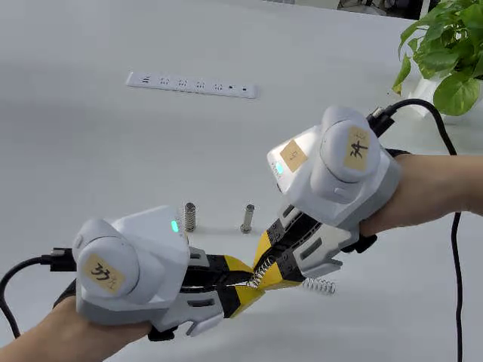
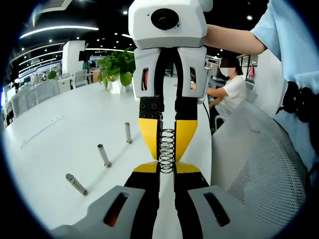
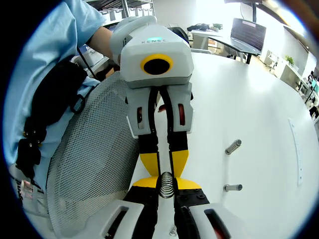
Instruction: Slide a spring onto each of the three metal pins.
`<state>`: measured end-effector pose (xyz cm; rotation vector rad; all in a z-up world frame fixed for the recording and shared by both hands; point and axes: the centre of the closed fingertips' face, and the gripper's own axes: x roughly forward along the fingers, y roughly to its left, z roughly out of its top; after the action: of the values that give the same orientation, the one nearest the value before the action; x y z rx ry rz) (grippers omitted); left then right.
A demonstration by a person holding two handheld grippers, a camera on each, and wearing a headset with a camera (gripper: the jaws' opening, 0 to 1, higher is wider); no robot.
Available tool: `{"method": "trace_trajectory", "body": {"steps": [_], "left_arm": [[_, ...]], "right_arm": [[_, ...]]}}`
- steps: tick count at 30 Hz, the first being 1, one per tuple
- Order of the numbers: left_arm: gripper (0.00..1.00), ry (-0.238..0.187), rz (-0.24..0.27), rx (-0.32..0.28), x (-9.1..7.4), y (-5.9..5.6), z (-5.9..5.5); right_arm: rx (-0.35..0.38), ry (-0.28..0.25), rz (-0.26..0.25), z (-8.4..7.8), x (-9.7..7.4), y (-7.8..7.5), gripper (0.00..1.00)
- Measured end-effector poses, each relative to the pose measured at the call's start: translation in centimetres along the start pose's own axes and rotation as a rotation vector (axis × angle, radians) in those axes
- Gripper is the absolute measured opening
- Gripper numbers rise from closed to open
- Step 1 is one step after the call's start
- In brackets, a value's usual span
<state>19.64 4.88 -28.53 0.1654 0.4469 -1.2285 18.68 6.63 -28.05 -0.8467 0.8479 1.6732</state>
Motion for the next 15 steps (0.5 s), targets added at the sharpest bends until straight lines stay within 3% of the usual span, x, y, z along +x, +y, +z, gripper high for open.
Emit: {"method": "trace_trajectory", "body": {"steps": [15], "left_arm": [[0.07,-0.022,0.007,-0.013,0.00,0.12,-0.12]], "right_arm": [[0.008,0.008,0.005,-0.15,0.02,-0.09,0.07]]}}
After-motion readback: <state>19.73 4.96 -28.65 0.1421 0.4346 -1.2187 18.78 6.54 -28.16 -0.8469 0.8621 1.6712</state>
